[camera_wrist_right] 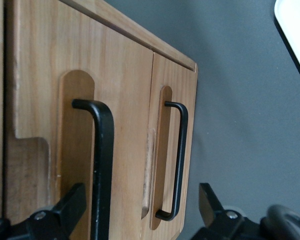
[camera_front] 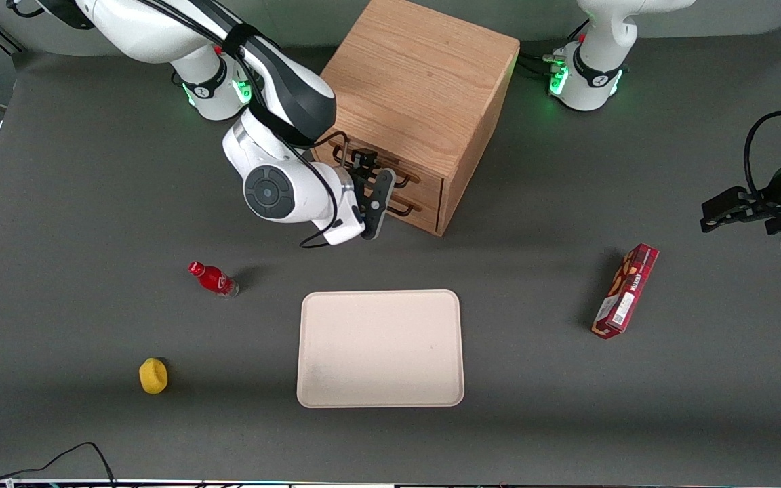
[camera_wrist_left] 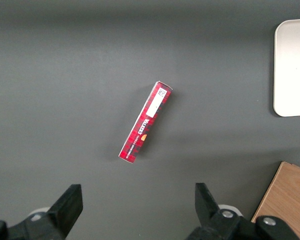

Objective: Open upper drawer

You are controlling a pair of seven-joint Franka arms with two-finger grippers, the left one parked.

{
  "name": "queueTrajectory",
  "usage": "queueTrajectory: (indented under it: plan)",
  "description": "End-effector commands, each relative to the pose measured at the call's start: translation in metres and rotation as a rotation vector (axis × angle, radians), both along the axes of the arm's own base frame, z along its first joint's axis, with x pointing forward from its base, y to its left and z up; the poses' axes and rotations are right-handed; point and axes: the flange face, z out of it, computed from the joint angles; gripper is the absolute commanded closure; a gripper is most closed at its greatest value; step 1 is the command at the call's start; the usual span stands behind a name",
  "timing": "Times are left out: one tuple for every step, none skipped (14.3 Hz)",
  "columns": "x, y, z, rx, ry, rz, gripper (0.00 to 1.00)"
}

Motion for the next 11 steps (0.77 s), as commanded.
queueTrajectory:
  plan:
    - [0.007, 0.002, -0.013, 0.004, 0.014, -0.029, 0.0]
    - [0.014, 0.001, -0.016, 0.011, 0.009, -0.039, 0.0]
    - [0.023, -0.001, -0.021, 0.006, -0.002, -0.044, 0.0]
    - [0.032, -0.003, -0.022, -0.002, -0.022, -0.044, 0.0]
    - [0.042, -0.005, -0.022, 0.001, -0.034, -0.051, 0.0]
    - [0.048, -0.006, -0.021, 0.005, -0.04, -0.059, 0.0]
    - [0.051, -0.009, -0.021, 0.005, -0.041, -0.064, 0.0]
    - [0.058, -0.016, -0.023, 0.0, -0.044, -0.076, 0.0]
    - [0.063, -0.02, -0.021, -0.001, -0.052, -0.084, 0.0]
    - [0.066, -0.022, -0.022, -0.001, -0.049, -0.087, 0.0]
    - [0.069, -0.025, -0.02, 0.0, -0.048, -0.09, 0.0]
